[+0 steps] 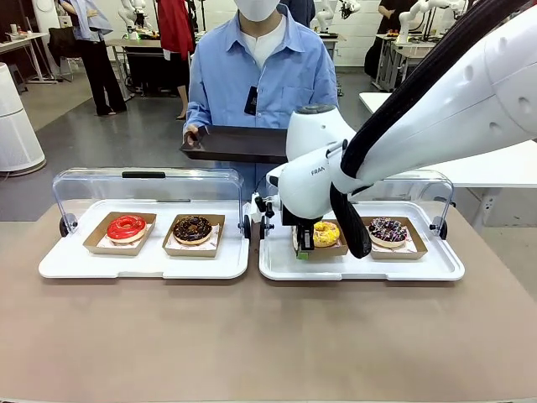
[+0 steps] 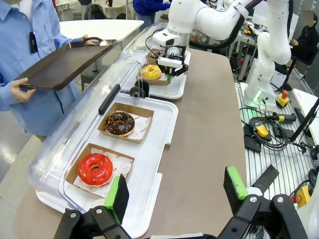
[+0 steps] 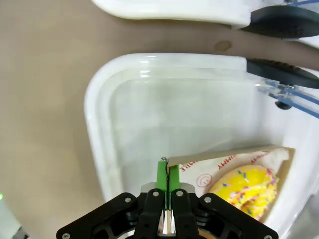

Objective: Provide the desired donut to the person.
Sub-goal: Pick up and lift the Paper togo box containing the Donut pointed at by the person.

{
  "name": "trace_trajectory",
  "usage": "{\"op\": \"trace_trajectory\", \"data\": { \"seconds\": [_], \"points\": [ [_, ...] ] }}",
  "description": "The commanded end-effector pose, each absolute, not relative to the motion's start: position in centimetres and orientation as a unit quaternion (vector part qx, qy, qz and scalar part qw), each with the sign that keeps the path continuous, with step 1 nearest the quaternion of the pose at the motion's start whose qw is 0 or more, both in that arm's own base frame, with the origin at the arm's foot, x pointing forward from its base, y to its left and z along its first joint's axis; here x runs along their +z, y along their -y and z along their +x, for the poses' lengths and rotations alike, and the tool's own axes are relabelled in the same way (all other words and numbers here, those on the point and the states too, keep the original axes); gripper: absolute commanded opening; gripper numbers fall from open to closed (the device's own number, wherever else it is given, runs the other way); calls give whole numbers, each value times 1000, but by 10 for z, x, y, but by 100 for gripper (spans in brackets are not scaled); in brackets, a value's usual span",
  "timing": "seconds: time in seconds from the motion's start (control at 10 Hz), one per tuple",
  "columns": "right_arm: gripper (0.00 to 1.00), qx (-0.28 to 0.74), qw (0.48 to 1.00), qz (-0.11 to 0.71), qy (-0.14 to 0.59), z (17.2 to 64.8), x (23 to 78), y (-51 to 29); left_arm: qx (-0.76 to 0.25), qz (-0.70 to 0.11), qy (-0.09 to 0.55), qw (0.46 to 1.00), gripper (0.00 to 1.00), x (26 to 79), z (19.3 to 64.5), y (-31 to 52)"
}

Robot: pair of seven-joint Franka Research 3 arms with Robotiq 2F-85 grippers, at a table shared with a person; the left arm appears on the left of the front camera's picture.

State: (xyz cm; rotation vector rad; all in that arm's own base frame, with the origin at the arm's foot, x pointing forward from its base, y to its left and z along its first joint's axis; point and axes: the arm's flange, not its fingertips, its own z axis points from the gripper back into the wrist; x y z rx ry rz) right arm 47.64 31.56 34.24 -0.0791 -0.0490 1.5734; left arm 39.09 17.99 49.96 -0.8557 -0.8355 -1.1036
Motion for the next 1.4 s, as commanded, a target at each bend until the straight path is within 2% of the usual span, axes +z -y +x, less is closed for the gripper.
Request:
{"op": "trace_trajectory", "data": {
  "seconds": [0.0,0.2,0.6,0.8,1.0,1.3],
  "points": [
    [0,665,743,-73,-19,446,390,-327,-495,-383,388,677,100,500,390,-180],
    [0,635,770,-65,-25,408,440,-329,-495,-383,388,677,100,500,390,-180],
    [0,649,759,-39,13,311,522,-342,-495,-383,388,677,100,500,390,-180],
    [0,650,754,-82,43,279,558,-351,-495,-383,388,677,100,500,390,-180],
    [0,641,755,-124,65,278,599,-353,-495,-383,388,677,100,500,390,-180],
    [0,635,764,-97,58,327,632,-336,-495,-383,388,677,100,500,390,-180]
  ]
}}
